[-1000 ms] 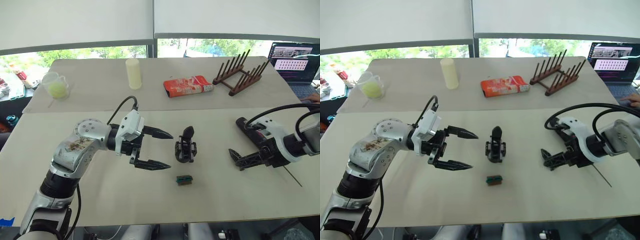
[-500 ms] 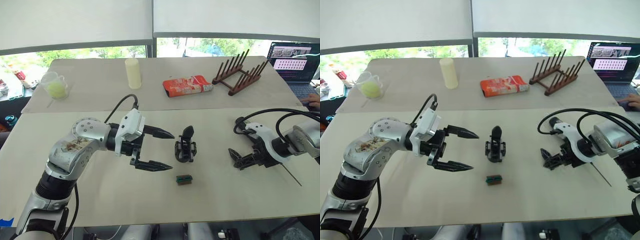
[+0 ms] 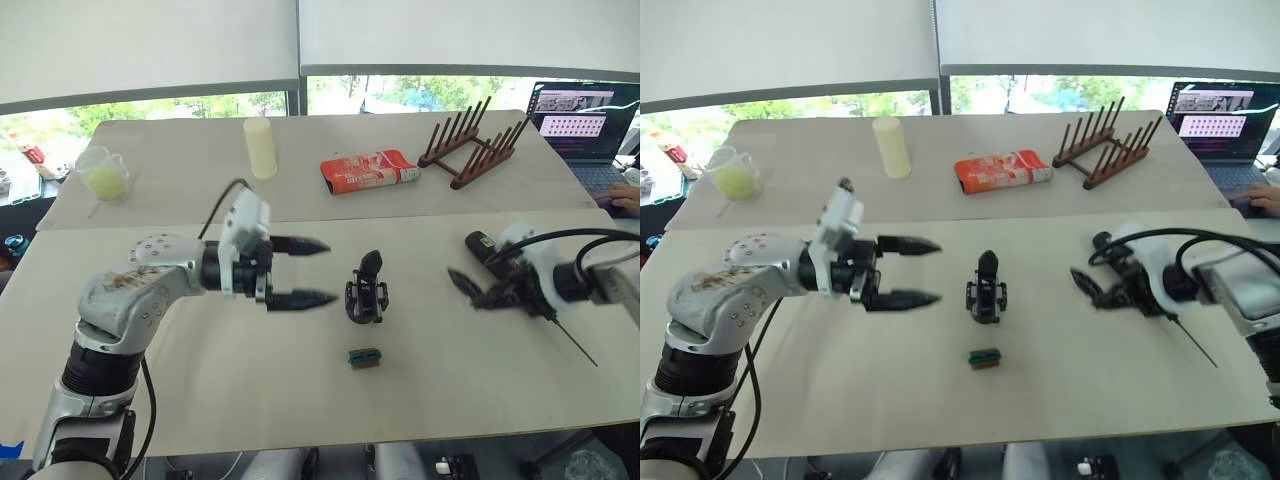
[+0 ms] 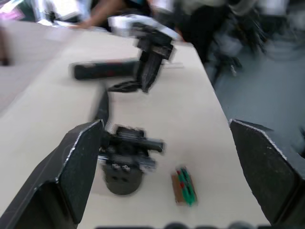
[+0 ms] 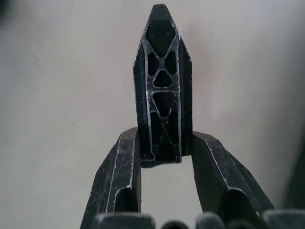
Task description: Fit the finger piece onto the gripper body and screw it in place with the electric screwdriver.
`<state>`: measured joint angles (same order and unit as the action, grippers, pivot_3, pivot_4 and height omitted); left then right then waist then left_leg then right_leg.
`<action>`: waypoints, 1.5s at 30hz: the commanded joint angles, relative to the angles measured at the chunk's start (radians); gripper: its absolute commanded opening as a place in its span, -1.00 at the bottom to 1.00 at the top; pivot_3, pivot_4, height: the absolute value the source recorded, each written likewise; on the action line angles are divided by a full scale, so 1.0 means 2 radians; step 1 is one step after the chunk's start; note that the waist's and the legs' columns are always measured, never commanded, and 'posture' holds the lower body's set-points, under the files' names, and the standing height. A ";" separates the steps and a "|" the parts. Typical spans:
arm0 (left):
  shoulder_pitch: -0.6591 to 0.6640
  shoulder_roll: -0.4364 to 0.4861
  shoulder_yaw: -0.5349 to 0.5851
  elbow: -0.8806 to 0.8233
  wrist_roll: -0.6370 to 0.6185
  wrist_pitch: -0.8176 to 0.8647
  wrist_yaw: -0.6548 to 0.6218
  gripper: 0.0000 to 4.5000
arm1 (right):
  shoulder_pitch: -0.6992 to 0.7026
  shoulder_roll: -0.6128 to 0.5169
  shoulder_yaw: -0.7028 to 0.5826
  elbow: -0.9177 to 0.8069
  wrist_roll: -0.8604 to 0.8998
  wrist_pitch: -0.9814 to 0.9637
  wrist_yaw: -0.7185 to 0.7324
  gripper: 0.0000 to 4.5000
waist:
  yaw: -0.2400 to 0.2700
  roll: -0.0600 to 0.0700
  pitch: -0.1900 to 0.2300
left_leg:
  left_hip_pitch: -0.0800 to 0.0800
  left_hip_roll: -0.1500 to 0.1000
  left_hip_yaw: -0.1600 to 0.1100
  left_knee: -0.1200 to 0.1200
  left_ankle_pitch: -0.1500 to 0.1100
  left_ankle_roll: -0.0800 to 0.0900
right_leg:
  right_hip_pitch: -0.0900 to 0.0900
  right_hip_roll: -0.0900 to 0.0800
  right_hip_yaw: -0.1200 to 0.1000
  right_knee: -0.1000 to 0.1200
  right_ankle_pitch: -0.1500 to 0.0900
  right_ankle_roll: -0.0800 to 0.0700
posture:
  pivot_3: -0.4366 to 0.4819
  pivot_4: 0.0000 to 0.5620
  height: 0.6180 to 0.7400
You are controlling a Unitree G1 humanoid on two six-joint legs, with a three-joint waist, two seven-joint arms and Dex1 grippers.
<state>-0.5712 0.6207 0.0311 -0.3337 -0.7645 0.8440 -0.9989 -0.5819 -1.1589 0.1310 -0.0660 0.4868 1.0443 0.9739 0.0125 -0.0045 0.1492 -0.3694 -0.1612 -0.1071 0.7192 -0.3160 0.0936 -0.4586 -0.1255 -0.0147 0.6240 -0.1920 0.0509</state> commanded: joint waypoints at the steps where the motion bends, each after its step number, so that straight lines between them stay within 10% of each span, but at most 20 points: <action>1: -0.034 -0.044 0.070 0.012 -0.069 0.063 0.116 1.00 | 0.003 0.022 -0.101 -0.075 0.009 -0.058 -0.035 -0.50 | 0.003 0.000 0.000 | 0.000 0.000 0.000 0.000 0.000 0.000 | 0.000 0.001 0.000 0.000 0.000 0.000 | -0.05 -0.47 1.00; 8: -0.100 -0.163 0.118 0.053 -0.132 0.099 0.298 1.00 | -0.048 0.125 -0.106 -0.149 -0.026 -0.135 -0.116 -0.50 | 0.005 0.000 0.000 | 0.000 0.000 0.000 0.002 0.000 0.000 | 0.001 0.001 0.001 0.001 0.000 0.000 | -0.05 -0.47 1.00; 21: -0.121 -0.271 0.109 0.068 -0.148 0.054 0.383 1.00 | -0.077 0.231 -0.040 -0.177 -0.071 -0.200 -0.140 -0.50 | 0.001 0.000 0.000 | 0.000 -0.001 0.000 0.003 0.000 0.000 | 0.001 0.001 0.000 0.003 0.000 0.000 | -0.05 -0.47 1.00; 31: -0.113 -0.277 0.107 0.081 -0.153 0.037 0.405 -0.99 | -0.070 0.232 -0.033 -0.197 -0.077 -0.201 -0.128 -0.50 | 0.000 0.000 0.000 | 0.000 -0.001 -0.001 0.003 0.000 -0.001 | 0.000 0.002 0.001 0.003 0.000 0.000 | -0.05 -0.47 1.00; 40: -0.126 -0.269 0.107 0.094 -0.165 0.034 0.397 -0.99 | -0.064 0.230 -0.033 -0.202 -0.087 -0.202 -0.128 -0.50 | 0.000 0.000 0.000 | 0.000 -0.001 -0.001 0.003 0.000 -0.001 | 0.000 0.002 0.001 0.003 0.000 0.000 | -0.05 -0.47 1.00; 45: -0.122 -0.276 0.116 0.084 -0.191 0.033 0.414 0.04 | -0.067 0.255 -0.057 -0.202 -0.054 -0.153 -0.150 -0.50 | 0.000 0.000 0.000 | 0.000 -0.001 -0.001 0.003 0.000 -0.001 | 0.000 0.002 0.001 0.003 0.000 0.000 | -0.05 -0.47 1.00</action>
<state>-0.7924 0.0739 0.2488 -0.1399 -1.1119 0.9311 -0.1886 -0.7002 -0.6660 0.0649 -0.4304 0.3354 0.6934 0.7036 0.0119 -0.0045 0.1490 -0.3687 -0.1627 -0.1089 0.7261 -0.3163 0.0922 -0.4579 -0.1221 -0.0130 0.6296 -0.1920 0.0509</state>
